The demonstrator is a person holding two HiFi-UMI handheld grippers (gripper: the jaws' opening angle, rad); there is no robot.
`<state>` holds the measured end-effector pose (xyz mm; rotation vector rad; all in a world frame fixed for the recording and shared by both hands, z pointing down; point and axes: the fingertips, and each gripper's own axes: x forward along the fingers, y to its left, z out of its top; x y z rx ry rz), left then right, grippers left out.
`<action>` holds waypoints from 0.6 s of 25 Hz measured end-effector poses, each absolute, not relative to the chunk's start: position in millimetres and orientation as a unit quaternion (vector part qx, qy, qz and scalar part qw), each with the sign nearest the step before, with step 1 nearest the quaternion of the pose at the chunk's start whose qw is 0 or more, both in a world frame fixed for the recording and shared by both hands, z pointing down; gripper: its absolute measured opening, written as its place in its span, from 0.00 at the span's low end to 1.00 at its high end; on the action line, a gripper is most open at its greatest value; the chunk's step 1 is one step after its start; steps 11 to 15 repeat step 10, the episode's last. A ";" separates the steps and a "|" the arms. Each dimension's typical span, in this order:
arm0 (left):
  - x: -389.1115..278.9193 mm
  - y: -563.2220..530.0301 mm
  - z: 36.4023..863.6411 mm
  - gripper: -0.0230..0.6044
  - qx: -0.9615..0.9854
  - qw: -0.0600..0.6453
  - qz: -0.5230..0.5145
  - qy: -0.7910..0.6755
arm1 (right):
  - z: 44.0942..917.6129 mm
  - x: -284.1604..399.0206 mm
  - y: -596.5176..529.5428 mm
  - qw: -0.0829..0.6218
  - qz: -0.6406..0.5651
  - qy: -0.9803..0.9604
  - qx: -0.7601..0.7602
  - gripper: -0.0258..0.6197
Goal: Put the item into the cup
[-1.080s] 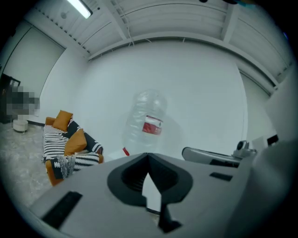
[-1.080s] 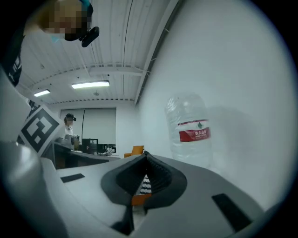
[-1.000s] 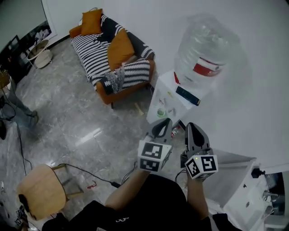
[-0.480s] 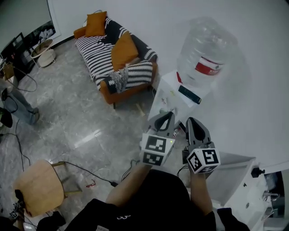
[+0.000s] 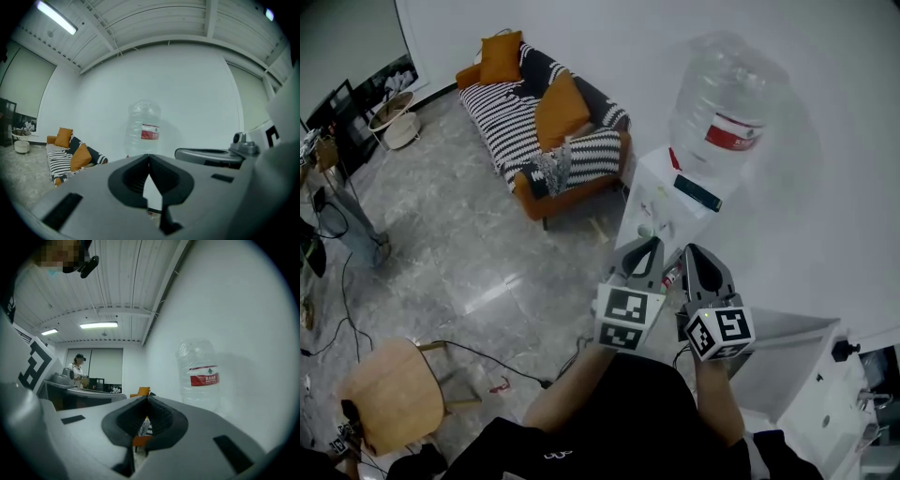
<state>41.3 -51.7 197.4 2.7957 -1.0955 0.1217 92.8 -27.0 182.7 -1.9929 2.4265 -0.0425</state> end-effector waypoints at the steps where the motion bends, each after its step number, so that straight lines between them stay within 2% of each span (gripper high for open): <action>1: 41.8 -50.1 198.5 0.06 0.929 0.069 0.041 -0.362 | 184.1 92.6 -25.9 0.000 -0.015 0.772 -0.635 0.05; 15: 31.6 -49.5 203.6 0.06 0.926 0.077 0.044 -0.367 | 191.1 84.1 -26.5 -0.012 -0.021 0.777 -0.630 0.05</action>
